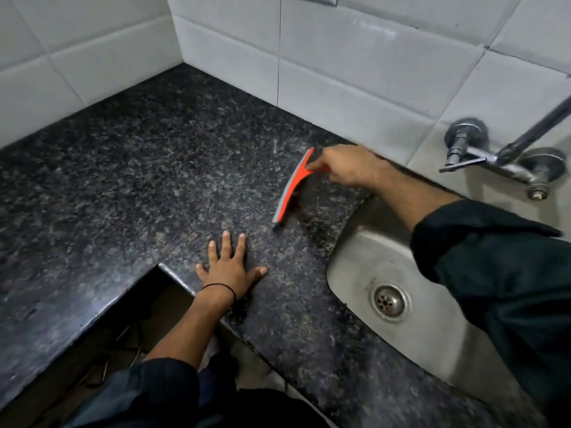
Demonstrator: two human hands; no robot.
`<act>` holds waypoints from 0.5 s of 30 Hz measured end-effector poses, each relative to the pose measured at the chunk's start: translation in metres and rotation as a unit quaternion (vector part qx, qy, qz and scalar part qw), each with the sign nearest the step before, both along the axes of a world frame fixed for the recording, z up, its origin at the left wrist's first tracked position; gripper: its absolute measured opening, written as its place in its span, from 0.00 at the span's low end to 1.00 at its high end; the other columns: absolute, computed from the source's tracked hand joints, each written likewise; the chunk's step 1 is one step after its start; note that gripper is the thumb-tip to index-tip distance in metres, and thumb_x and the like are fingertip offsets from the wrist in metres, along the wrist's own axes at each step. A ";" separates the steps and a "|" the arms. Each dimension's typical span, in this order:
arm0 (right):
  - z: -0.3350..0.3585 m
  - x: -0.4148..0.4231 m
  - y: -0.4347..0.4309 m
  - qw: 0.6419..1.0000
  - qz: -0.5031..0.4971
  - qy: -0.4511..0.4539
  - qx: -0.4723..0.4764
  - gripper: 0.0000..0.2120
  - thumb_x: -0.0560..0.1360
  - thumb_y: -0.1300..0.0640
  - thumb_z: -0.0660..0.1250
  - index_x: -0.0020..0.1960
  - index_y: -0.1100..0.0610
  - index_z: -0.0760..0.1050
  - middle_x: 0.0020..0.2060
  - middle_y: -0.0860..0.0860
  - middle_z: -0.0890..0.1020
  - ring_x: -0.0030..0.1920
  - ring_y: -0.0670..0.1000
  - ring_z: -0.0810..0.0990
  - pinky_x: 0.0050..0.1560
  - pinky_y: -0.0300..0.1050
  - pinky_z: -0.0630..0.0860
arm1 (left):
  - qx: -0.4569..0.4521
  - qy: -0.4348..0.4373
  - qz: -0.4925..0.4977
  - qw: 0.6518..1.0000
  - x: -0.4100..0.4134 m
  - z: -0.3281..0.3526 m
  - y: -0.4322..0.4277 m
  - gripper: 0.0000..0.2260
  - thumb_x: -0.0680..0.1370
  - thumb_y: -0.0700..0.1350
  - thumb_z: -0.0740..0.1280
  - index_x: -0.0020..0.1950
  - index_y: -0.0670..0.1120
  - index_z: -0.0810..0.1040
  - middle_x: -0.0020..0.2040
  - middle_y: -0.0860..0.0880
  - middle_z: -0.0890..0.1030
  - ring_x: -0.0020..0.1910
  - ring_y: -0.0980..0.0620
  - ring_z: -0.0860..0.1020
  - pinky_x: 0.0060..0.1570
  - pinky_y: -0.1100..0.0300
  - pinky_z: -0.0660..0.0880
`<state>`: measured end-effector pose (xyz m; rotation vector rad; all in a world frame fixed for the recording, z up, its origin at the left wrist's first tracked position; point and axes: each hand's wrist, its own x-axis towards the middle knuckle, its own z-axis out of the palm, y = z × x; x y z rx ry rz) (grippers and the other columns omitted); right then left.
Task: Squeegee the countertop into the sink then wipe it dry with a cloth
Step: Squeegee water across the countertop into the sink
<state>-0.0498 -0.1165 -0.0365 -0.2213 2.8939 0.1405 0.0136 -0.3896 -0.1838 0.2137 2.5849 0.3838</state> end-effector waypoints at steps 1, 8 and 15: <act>-0.007 -0.007 -0.005 1.000 -0.017 0.004 -0.010 0.28 0.73 0.62 0.61 0.66 0.36 0.74 0.61 0.52 0.80 0.61 0.59 0.79 0.55 0.53 0.76 | -0.002 -0.003 0.000 1.000 0.000 0.000 0.000 0.42 0.74 0.69 0.60 0.79 0.59 0.40 0.79 0.52 0.35 0.78 0.42 0.37 0.71 0.32 0.47; -0.035 0.003 0.018 0.994 -0.103 -0.021 -0.015 0.25 0.77 0.58 0.60 0.70 0.38 0.71 0.64 0.56 0.78 0.62 0.61 0.77 0.59 0.54 0.74 | -0.003 -0.020 0.004 1.000 -0.012 0.004 0.003 0.44 0.72 0.67 0.66 0.79 0.58 0.43 0.80 0.50 0.39 0.78 0.39 0.41 0.70 0.30 0.53; -0.019 0.102 0.087 0.982 -0.168 -0.069 0.050 0.25 0.76 0.55 0.62 0.68 0.33 0.70 0.64 0.53 0.78 0.62 0.59 0.78 0.59 0.50 0.73 | -0.016 -0.023 -0.016 0.999 -0.018 0.007 0.006 0.47 0.70 0.67 0.67 0.80 0.54 0.46 0.80 0.43 0.43 0.77 0.33 0.45 0.71 0.33 0.57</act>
